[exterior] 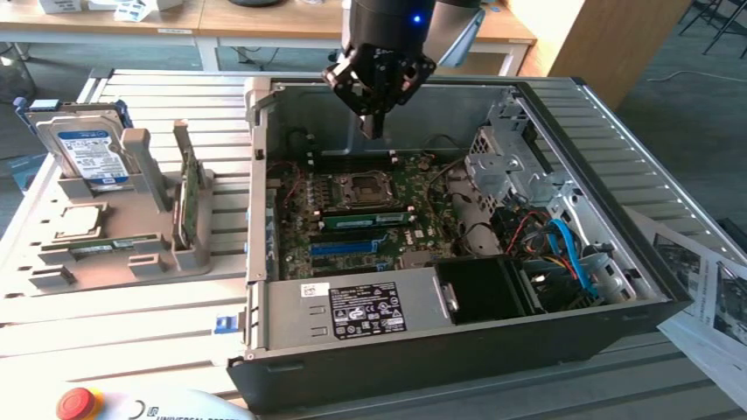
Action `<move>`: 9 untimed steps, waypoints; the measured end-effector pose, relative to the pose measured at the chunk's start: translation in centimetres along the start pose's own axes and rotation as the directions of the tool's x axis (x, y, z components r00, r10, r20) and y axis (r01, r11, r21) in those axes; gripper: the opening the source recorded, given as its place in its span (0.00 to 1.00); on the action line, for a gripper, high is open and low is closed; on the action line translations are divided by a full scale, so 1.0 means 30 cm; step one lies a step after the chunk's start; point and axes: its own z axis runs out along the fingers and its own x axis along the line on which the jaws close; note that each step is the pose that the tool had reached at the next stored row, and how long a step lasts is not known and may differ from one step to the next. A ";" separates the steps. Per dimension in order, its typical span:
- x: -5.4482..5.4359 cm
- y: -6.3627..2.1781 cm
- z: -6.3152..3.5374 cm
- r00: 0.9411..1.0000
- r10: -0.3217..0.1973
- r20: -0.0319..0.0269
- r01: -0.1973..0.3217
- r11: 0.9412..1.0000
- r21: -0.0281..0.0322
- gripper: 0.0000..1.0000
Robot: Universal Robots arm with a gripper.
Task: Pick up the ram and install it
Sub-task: 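Press down the ram until it locks into place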
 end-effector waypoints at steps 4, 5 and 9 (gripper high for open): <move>0.000 0.000 0.002 0.998 0.057 0.002 -0.057 0.998 0.000 0.11; 0.000 0.000 0.002 0.997 0.071 0.003 -0.071 0.997 0.000 0.11; 0.000 0.000 0.003 0.992 0.128 0.005 -0.128 0.992 0.000 0.11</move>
